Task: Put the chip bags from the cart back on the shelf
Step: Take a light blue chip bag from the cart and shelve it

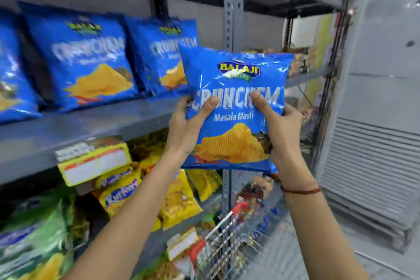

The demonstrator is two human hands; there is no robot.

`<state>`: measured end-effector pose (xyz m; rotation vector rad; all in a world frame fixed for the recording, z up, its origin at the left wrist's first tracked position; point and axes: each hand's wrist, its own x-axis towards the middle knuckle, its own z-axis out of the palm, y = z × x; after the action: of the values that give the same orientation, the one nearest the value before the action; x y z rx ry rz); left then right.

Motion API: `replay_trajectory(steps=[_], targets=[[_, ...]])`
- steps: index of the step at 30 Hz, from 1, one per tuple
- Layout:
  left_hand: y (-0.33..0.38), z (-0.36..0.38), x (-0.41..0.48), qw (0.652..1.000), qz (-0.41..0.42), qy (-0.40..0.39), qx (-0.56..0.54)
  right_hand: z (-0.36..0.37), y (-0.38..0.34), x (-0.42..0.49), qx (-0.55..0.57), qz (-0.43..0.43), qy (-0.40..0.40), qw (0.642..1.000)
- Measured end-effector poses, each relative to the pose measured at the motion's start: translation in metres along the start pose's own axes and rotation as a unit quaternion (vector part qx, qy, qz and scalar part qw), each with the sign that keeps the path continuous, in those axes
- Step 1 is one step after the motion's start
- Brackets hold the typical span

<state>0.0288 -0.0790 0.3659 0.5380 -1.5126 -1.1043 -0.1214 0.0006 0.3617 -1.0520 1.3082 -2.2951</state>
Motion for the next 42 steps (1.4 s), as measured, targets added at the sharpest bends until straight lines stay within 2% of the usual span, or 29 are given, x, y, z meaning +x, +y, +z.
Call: replay_trajectory(steps=[3, 9, 18, 22, 27, 32, 35, 38, 42], targets=[[0.036, -0.028, 0.013, 0.999, 0.033, 0.027, -0.009, 0.038, -0.027, 0.006, 0.016, -0.034, -0.029, 0.999], [0.080, -0.097, 0.036, 0.995, 0.044, 0.085, -0.021, 0.123, -0.055, 0.009, 0.042, -0.088, -0.103, 0.990], [0.092, -0.184, 0.078, 0.983, 0.074, 0.169, -0.017, 0.232, -0.039, 0.026, 0.034, -0.120, -0.173, 0.977], [0.074, -0.206, 0.087, 0.982, 0.055, 0.182, 0.011, 0.255, -0.010, 0.030, 0.007, -0.100, -0.176, 0.979], [0.048, -0.216, 0.089, 0.971, 0.011, 0.225, 0.074, 0.267, 0.028, 0.033, -0.020, -0.057, -0.219, 0.974], [0.047, -0.218, 0.084, 0.958, -0.019, 0.251, 0.140, 0.263, 0.040, 0.033, -0.071, -0.056, -0.235, 0.968], [0.050, -0.206, 0.068, 0.916, 0.036, 0.292, 0.274, 0.250, 0.039, 0.024, -0.086, -0.066, -0.221, 0.969], [0.053, -0.182, 0.045, 0.863, 0.158, 0.303, 0.371, 0.227, 0.036, 0.012, -0.077, -0.077, -0.190, 0.976], [0.049, -0.138, 0.013, 0.861, 0.244, 0.228, 0.384, 0.175, 0.035, -0.008, -0.040, -0.098, -0.136, 0.985]])
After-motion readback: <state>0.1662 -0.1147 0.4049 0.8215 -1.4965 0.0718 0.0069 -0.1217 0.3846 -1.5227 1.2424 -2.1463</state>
